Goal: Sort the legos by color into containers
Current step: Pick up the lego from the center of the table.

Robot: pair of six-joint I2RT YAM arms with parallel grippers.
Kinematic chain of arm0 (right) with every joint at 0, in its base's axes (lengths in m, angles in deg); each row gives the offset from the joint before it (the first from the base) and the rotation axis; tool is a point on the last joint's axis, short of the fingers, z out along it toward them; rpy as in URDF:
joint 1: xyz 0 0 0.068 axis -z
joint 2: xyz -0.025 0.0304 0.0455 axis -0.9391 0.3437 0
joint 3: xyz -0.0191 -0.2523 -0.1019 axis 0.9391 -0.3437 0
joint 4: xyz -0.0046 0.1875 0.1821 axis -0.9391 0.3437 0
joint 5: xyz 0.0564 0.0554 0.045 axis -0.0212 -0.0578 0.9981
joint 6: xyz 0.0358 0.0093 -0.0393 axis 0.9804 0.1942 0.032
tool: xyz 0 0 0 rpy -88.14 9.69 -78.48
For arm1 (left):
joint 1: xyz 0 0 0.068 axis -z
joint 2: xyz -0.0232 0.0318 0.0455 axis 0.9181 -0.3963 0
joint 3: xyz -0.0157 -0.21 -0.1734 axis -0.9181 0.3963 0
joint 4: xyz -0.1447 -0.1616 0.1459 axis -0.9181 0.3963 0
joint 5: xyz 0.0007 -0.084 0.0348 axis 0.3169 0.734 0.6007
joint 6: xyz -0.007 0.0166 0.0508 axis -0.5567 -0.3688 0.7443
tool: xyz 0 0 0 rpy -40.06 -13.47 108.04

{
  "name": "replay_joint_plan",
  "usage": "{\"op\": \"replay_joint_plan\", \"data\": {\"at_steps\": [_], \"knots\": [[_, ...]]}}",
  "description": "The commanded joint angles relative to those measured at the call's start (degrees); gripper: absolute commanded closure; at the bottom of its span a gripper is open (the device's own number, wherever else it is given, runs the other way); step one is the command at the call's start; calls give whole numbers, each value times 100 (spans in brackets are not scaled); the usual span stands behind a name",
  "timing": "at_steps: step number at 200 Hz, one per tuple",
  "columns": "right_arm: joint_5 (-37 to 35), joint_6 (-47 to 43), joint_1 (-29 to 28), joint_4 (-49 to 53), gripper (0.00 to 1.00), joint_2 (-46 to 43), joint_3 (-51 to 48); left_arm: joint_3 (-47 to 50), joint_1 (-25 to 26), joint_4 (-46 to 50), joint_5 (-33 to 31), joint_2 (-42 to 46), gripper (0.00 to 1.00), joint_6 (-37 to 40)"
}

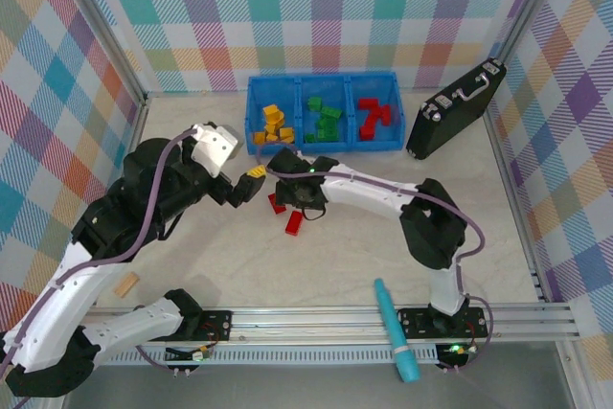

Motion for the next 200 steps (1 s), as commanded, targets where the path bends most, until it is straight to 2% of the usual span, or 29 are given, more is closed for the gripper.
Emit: {"op": "replay_joint_plan", "data": {"at_steps": [1, 64, 110, 137, 176, 200], "knots": [[120, 432, -63, 382, 24, 291, 359, 6, -80, -215, 147, 190, 0, -129], [219, 573, -192, 404, 24, 628, 253, 81, -66, -216, 178, 328, 0, -192], [506, 641, -226, 320, 32, 934, 32, 13, -67, -137, 108, 279, 0, -202], [542, 609, -230, 237, 42, 982, -50, -58, -73, -103, 108, 162, 0, -193], [560, 389, -236, 415, 67, 935, -175, -93, -69, -95, 110, -6, 0, -202], [533, 37, -228, 537, 74, 677, -495, -183, -75, -44, 73, -146, 0, -193]]}}
